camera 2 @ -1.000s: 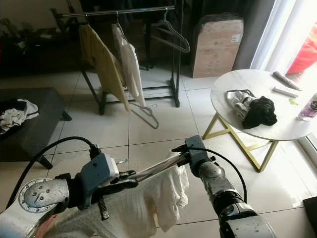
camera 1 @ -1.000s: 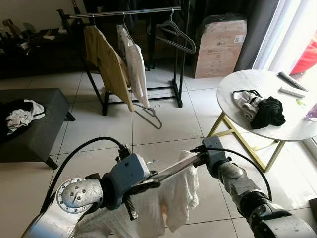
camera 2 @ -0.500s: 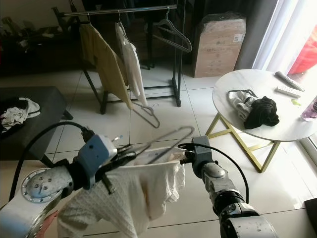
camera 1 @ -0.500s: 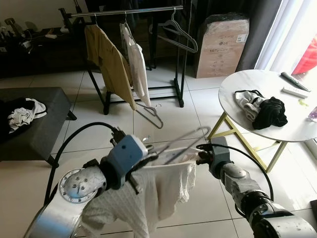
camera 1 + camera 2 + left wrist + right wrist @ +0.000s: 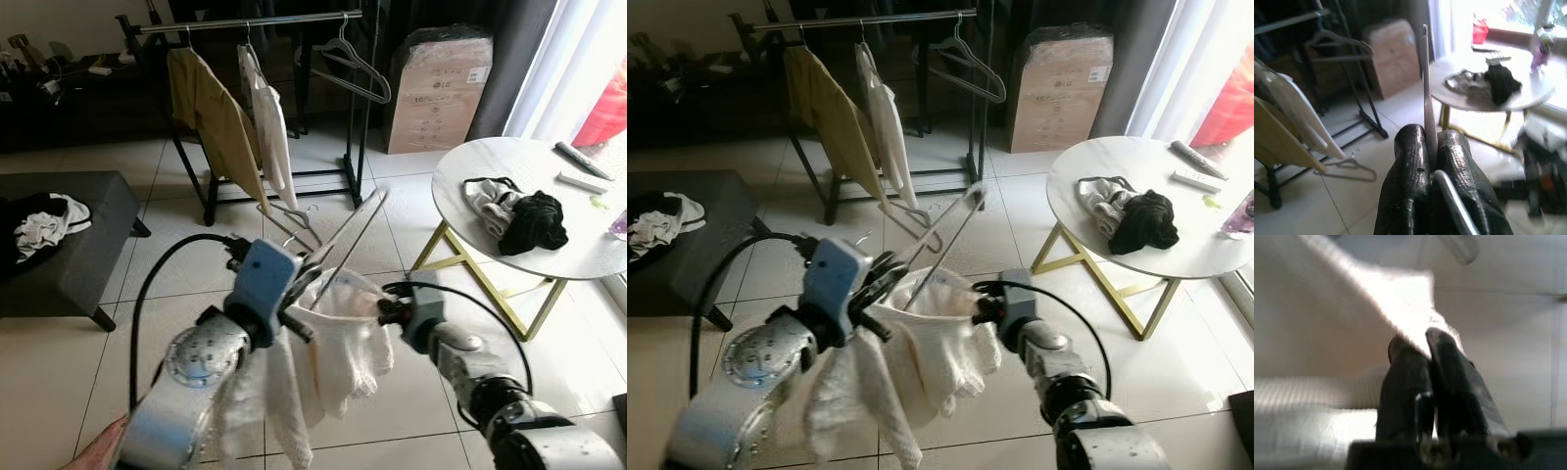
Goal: Hang hanger
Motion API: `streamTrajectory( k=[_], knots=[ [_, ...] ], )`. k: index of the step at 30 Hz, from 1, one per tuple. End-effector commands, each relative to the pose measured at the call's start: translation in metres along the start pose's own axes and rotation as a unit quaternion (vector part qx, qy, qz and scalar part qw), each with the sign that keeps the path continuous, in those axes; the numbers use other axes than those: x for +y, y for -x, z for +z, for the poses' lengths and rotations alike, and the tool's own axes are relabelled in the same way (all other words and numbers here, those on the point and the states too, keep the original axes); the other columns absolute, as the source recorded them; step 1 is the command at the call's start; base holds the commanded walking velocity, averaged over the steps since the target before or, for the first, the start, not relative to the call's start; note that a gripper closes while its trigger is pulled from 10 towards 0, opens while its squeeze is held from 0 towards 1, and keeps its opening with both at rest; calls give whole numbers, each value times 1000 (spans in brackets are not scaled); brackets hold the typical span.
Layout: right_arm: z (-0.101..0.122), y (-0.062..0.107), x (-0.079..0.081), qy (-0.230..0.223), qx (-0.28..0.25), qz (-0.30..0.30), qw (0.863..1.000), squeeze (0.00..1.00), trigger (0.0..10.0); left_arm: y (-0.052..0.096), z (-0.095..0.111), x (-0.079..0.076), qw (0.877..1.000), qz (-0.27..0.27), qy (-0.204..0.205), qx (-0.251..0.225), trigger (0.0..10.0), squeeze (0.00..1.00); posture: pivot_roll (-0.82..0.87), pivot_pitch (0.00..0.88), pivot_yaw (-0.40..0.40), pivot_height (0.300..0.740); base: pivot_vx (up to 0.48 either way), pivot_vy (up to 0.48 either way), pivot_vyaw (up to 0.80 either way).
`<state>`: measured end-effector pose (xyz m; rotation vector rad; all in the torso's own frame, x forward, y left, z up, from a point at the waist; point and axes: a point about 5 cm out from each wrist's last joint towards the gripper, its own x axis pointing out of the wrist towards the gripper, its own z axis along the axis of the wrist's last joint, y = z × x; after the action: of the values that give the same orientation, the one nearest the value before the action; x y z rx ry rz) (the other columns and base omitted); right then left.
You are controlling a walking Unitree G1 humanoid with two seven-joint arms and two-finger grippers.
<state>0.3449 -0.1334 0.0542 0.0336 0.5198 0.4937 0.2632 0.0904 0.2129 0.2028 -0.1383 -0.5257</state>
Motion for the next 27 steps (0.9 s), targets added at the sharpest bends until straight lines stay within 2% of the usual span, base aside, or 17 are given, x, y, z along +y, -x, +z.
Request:
streamTrajectory(
  k=[1,3,6,7,9,12,13,16,17,20,24,25,27],
  knots=[
    [-5,-1,10,20,12,48,999,0,0,-2,2,-3,1000,1,-4,-15,10000,0,13,180,4,740,0,0,0],
    [-4,-1,20,38,6,110,993,0,0,-5,-3,-13,999,-28,-17,-5,10000,0,11,181,6,740,0,0,0],
    [-2,1,35,68,-10,200,977,0,0,-9,-10,-22,997,-45,-61,7,10000,0,7,184,6,740,0,0,0],
    [-1,2,37,72,-15,216,974,0,0,-10,-13,-23,996,-45,-74,11,10000,0,7,184,6,740,0,0,0],
    [3,4,43,74,-28,243,967,0,0,-13,-18,-26,989,-55,-138,23,10000,0,4,186,6,740,0,0,0],
    [6,5,46,77,-37,263,961,0,0,-14,-26,-31,983,-78,-162,43,10000,0,4,186,5,740,0,0,0],
    [11,9,57,92,-52,307,946,0,0,-16,-39,-32,976,-67,-190,86,10000,0,-4,187,5,740,0,0,0],
    [16,14,67,106,-63,350,929,0,0,-21,-44,-25,971,-10,-213,106,10000,0,0,187,4,740,0,0,0],
    [17,18,73,117,-64,374,918,0,0,-26,-36,-18,972,40,-215,83,10000,0,1,187,4,740,0,0,0],
    [15,23,79,127,-61,400,905,0,0,-34,-21,-8,972,100,-207,40,10000,0,-4,187,2,740,0,0,0],
    [13,29,83,134,-58,420,896,0,0,-39,-13,-3,968,129,-212,17,10000,0,-4,187,2,740,0,0,0],
    [12,33,85,139,-54,431,890,0,0,-42,-10,-4,968,128,-216,10,10000,0,-7,187,2,740,0,0,0],
    [8,41,89,156,-41,450,879,0,0,-49,0,-4,961,168,-218,-23,10000,0,-11,187,0,740,0,0,0]
  ],
)
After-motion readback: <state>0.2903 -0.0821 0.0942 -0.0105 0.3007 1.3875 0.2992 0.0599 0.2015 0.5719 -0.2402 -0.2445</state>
